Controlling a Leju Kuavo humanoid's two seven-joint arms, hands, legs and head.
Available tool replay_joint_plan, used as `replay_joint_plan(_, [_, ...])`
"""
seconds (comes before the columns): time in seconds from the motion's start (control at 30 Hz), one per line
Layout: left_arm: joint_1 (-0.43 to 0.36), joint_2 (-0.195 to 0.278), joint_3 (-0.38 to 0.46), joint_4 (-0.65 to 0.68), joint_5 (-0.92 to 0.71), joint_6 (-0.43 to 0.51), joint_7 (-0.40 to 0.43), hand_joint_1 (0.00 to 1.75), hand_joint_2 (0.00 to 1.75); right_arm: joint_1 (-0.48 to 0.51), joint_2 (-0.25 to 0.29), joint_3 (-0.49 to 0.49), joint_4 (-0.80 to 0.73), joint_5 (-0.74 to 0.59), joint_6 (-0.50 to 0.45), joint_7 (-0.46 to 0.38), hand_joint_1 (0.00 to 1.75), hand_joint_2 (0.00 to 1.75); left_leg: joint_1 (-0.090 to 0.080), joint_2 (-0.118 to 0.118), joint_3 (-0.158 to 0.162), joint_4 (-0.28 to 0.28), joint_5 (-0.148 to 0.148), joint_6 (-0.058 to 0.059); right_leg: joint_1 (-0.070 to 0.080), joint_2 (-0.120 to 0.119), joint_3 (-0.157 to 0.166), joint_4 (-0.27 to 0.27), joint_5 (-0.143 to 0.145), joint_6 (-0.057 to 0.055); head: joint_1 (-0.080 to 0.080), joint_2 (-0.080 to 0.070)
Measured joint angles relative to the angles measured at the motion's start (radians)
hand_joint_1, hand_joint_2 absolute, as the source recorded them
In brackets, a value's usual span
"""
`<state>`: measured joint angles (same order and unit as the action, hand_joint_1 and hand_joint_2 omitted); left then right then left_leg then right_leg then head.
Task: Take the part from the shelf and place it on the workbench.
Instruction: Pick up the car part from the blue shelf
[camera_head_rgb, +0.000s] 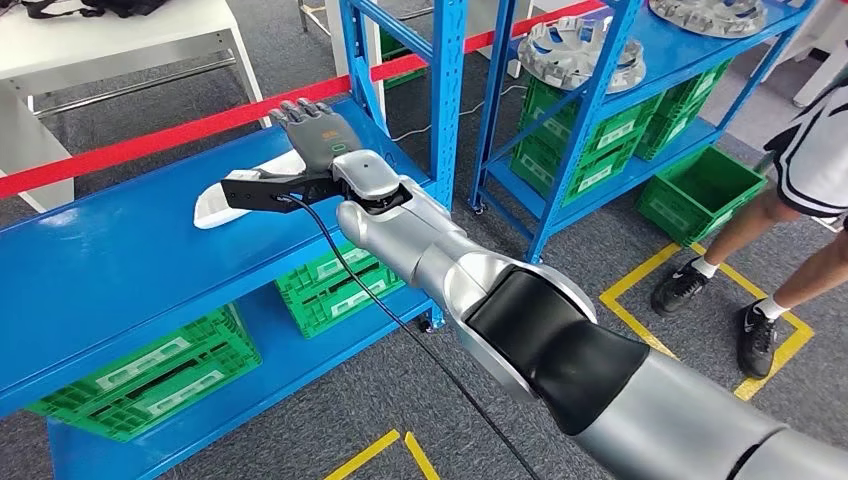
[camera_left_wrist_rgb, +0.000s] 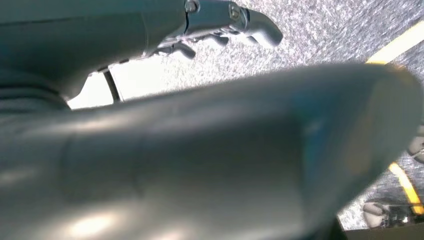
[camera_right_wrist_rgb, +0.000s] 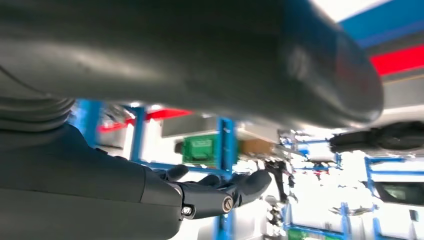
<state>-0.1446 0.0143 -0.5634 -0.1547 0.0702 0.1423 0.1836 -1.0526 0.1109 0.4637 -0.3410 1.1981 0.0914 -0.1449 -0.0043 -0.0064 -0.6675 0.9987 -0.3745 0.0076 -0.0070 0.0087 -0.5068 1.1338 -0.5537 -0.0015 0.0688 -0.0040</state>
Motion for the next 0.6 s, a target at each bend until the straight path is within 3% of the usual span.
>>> replay_joint_plan(0.03, [0.0, 0.0, 0.0, 0.0, 0.0, 0.0, 0.0, 0.0, 0.0, 0.001, 0.003, 0.003, -0.001, -0.002, -0.001, -0.003, 0.0, 0.0, 0.001, -0.001, 0.014, -0.001, -0.012, 0.004, -0.001, -0.002, -0.043, 0.061, -0.006, 0.003, 0.002, 0.0])
replay_joint_plan(0.1, [-0.001, 0.0, 0.0, 0.0, 0.0, 0.0, -0.001, 0.0, 0.0, 0.01, 0.009, 0.011, -0.002, -0.007, -0.002, -0.009, 0.0, 0.0, 0.002, -0.004, 0.042, -0.001, -0.038, 0.009, -0.001, -0.003, -0.13, 0.15, -0.064, 0.009, 0.004, 0.0])
replay_joint_plan(0.17, [0.001, -0.001, 0.0, 0.0, 0.0, 0.0, -0.001, 0.0, 0.0, 0.021, 0.014, 0.018, -0.002, -0.012, -0.002, -0.011, 0.0, 0.0, 0.002, -0.011, 0.076, -0.001, -0.067, 0.008, -0.001, -0.003, -0.183, 0.152, -0.123, 0.009, 0.004, 0.0])
replay_joint_plan(0.2, [0.001, -0.002, 0.0, 0.0, 0.0, 0.0, -0.001, 0.0, 0.0, 0.025, 0.017, 0.022, -0.003, -0.014, -0.002, -0.011, 0.0, 0.0, 0.002, -0.013, 0.095, 0.0, -0.083, 0.006, -0.001, -0.003, -0.194, 0.118, -0.121, 0.008, 0.004, 0.0])
replay_joint_plan(0.23, [0.002, -0.003, 0.0, 0.0, 0.0, 0.0, -0.001, 0.0, 0.0, 0.028, 0.02, 0.026, -0.003, -0.016, -0.002, -0.011, 0.0, 0.0, 0.002, -0.015, 0.115, 0.0, -0.099, 0.004, -0.001, -0.003, -0.195, 0.064, -0.082, 0.005, 0.005, 0.0])
replay_joint_plan(0.3, [0.002, -0.004, 0.0, 0.0, 0.0, 0.0, -0.003, 0.0, 0.0, 0.037, 0.023, 0.035, -0.003, -0.02, -0.003, -0.012, 0.0, 0.0, -0.001, -0.019, 0.149, 0.006, -0.133, -0.004, 0.002, -0.004, -0.191, -0.052, 0.065, -0.003, 0.002, 0.0])
replay_joint_plan(0.33, [0.001, -0.005, 0.0, 0.0, 0.0, 0.0, -0.004, 0.0, 0.0, 0.041, 0.025, 0.041, -0.005, -0.023, -0.002, -0.014, 0.0, 0.0, -0.001, -0.021, 0.16, 0.006, -0.15, -0.009, 0.006, -0.004, -0.186, -0.087, 0.12, -0.009, -0.001, 0.0])
replay_joint_plan(0.37, [0.0, -0.005, 0.0, -0.001, 0.0, 0.0, -0.006, 0.0, 0.0, 0.045, 0.027, 0.045, -0.008, -0.027, -0.003, -0.015, 0.0, 0.0, -0.002, -0.023, 0.17, 0.011, -0.16, -0.016, 0.008, -0.004, -0.181, -0.104, 0.148, -0.017, -0.003, 0.0])
replay_joint_plan(0.47, [-0.002, -0.003, 0.0, -0.003, 0.0, 0.0, -0.01, 0.0, 0.0, 0.042, 0.036, 0.051, -0.025, -0.037, -0.009, -0.023, 0.0, 0.0, 0.0, -0.017, 0.179, 0.043, -0.162, -0.035, 0.006, -0.001, -0.141, -0.112, 0.128, -0.044, -0.006, 0.0])
replay_joint_plan(0.53, [-0.004, -0.003, 0.0, -0.004, 0.0, 0.0, -0.011, 0.0, 0.0, 0.041, 0.042, 0.058, -0.031, -0.043, -0.012, -0.03, 0.0, 0.0, 0.003, -0.009, 0.126, 0.137, -0.157, -0.046, 0.001, -0.001, -0.109, -0.118, 0.112, -0.055, -0.01, 0.0])
replay_joint_plan(0.6, [-0.006, -0.005, 0.0, -0.004, 0.0, 0.0, -0.011, 0.0, 0.0, 0.048, 0.048, 0.066, -0.032, -0.048, -0.014, -0.037, 0.0, 0.0, 0.009, -0.005, 0.036, 0.253, -0.192, -0.055, 0.0, 0.0, -0.079, -0.12, 0.086, -0.058, -0.013, 0.0])
